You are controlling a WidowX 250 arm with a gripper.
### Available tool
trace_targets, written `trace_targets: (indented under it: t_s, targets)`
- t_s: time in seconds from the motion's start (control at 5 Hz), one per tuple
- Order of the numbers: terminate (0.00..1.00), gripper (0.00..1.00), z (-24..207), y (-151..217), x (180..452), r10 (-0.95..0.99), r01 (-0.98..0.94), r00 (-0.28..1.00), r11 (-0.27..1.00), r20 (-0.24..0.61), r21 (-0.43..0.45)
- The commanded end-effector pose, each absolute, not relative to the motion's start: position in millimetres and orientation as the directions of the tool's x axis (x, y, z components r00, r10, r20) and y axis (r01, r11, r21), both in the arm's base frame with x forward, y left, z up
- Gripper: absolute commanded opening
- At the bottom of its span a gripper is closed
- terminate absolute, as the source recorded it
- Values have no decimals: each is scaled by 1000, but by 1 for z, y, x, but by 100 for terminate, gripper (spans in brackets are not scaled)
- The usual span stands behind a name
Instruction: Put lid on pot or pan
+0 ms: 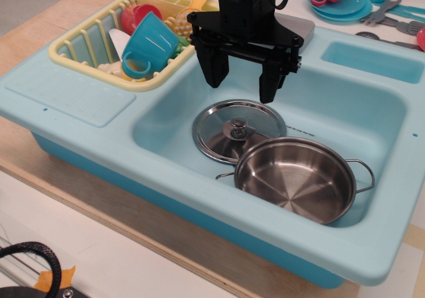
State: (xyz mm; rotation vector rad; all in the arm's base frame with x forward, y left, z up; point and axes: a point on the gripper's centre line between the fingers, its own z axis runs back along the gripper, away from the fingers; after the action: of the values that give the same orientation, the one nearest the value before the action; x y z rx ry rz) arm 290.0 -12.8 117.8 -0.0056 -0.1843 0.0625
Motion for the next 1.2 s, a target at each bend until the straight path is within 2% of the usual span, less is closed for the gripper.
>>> trace_targets:
  t_s: [0.0,1.0]
  targets:
    - [0,100,118,-13,290,63,-62,981,998,183,-11]
    - [0,100,76,-4,294,126,-124,986,992,106,-22]
